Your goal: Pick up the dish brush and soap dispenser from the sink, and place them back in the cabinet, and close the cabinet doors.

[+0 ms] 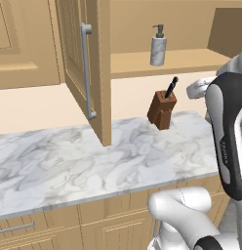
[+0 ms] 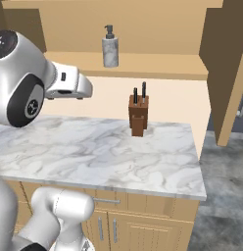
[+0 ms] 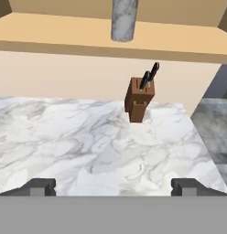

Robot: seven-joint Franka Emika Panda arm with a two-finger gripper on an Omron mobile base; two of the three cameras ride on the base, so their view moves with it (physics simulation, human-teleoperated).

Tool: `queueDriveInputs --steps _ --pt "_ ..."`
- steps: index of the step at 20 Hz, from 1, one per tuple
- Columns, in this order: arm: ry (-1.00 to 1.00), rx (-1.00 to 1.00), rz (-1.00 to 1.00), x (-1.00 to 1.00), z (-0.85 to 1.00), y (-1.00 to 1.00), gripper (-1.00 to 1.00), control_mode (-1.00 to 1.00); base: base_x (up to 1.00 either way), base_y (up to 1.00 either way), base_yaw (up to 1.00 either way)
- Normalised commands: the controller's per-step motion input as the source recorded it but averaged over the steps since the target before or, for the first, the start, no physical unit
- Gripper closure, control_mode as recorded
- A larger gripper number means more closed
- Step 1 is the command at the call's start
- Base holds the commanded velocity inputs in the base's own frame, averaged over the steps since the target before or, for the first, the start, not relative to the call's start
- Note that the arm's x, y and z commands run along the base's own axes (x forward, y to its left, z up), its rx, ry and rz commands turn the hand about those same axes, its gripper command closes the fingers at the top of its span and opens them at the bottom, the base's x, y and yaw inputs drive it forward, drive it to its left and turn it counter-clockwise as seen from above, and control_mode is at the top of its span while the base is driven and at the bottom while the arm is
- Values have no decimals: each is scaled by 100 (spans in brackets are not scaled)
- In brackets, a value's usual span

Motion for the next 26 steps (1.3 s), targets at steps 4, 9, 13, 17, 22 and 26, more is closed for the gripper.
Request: queueDriveInputs --steps 4,9,13,17,22,26 --pt "10 0 -4 -15 0 0 -100 -100 0 0 0" --pt "13 2 -2 -14 -1 0 -100 -100 0 0 0" --pt "14 3 0 -11 -4 0 -100 -100 0 0 0" --pt "7 2 0 -16 -25 0 -100 -100 0 0 0" --pt "1 0 0 -10 -24 0 -100 -100 0 0 0" --pt "0 0 0 0 -5 0 -100 100 0 0 0"
